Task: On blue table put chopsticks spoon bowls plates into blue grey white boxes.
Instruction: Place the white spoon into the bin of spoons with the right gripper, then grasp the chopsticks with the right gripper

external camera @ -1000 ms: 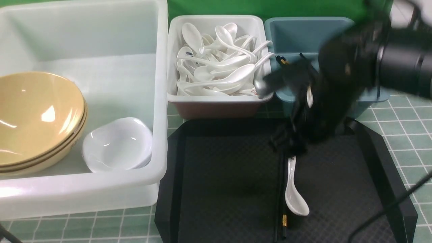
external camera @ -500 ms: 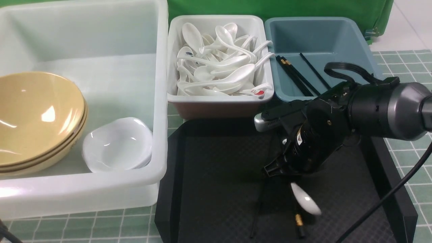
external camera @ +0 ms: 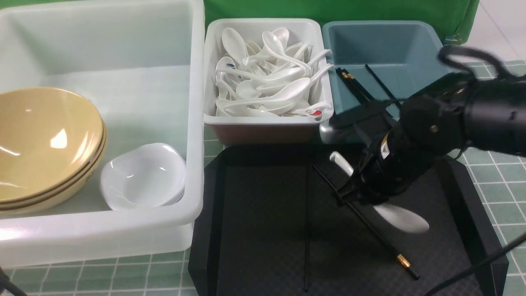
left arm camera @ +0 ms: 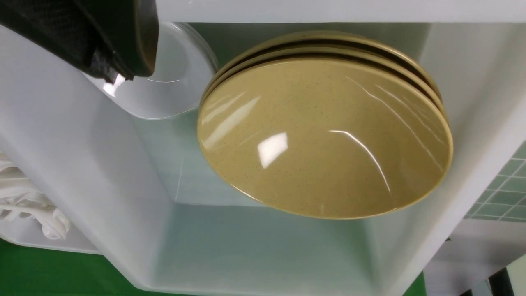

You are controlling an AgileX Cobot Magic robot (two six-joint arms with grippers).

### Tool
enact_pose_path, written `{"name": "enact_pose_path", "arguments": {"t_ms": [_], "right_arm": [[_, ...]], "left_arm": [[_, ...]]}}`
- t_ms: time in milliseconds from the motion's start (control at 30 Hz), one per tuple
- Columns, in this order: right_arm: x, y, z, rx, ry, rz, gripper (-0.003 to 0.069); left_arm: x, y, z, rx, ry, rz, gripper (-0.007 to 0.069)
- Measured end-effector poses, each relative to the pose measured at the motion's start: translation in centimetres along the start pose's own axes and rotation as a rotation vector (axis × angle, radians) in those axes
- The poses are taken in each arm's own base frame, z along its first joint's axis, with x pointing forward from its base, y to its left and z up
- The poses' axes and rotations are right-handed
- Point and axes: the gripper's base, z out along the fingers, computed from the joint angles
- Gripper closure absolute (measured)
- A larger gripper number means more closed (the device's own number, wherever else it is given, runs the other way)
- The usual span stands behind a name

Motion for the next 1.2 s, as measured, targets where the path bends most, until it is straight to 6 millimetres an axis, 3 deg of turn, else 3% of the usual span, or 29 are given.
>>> {"name": "enact_pose_path", "arguments": {"t_ms": [200, 267, 367, 400, 433, 467, 500, 567, 600, 700, 800, 867, 933, 1033, 1133, 1200], "right_arm": [[-1.3, 0.5, -1.5, -0.058, -0.062, -0.029, 0.057], [-3.2, 1.1, -3.0, -0.107, -0.153, -0.067, 0.057], [-7.7, 1.8, -6.5, -0.163, -0.402, -0.118, 0.057], [-8.1, 1.9, -6.9, -0.164, -0.424, -0.12, 0.057], [-10.8, 2.1, -8.1, -0.165, -0.541, -0.133, 0.057], [-11.4, 2.1, -8.6, -0.165, -0.573, -0.133, 0.057], [-13.6, 2.2, -9.1, -0.161, -0.647, -0.14, 0.057], [-15.4, 2.3, -8.3, -0.159, -0.678, -0.14, 0.057], [-17.6, 2.6, -6.7, -0.154, -0.71, -0.144, 0.057], [-20.2, 2.8, -3.2, -0.118, -0.715, -0.177, 0.0557], [-20.8, 2.6, 2.1, -0.083, -0.611, -0.207, 0.0484], [-20.5, 2.1, 3.9, -0.071, -0.55, -0.211, 0.0417], [-20.2, 1.8, 4.3, -0.068, -0.516, -0.209, 0.0363], [-19.9, 1.1, 3.0, -0.059, -0.491, -0.207, 0.0275], [-18.8, 0.4, -1.4, -0.042, -0.467, -0.228, 0.0231], [-18.0, -0.1, -5.5, -0.026, -0.475, -0.239, 0.0226]], "left_arm": [[0.0, 0.0, 0.0, 0.0, 0.0, 0.001, 0.0623], [0.0, 0.0, 0.0, 0.0, 0.0, 0.001, 0.0623], [0.0, 0.0, 0.0, 0.0, 0.0, 0.001, 0.0623], [0.0, 0.0, 0.0, 0.0, 0.0, 0.001, 0.0623], [0.0, 0.0, 0.0, 0.0, 0.0, 0.001, 0.0623], [0.0, 0.0, 0.0, 0.0, 0.0, 0.001, 0.0623], [0.0, 0.0, 0.0, 0.0, 0.0, 0.001, 0.0623], [0.0, 0.0, 0.0, 0.0, 0.0, 0.001, 0.0623], [0.0, 0.0, 0.0, 0.0, 0.0, 0.001, 0.0623], [0.0, 0.0, 0.0, 0.0, 0.0, 0.001, 0.0623], [0.0, 0.0, 0.0, 0.0, 0.0, 0.001, 0.0623], [0.0, 0.0, 0.0, 0.0, 0.0, 0.001, 0.0623], [0.0, 0.0, 0.0, 0.0, 0.0, 0.001, 0.0623], [0.0, 0.0, 0.0, 0.0, 0.0, 0.001, 0.0623], [0.0, 0.0, 0.0, 0.0, -0.001, 0.001, 0.0623], [0.0, 0.0, 0.0, 0.001, -0.001, 0.0, 0.0623]]}}
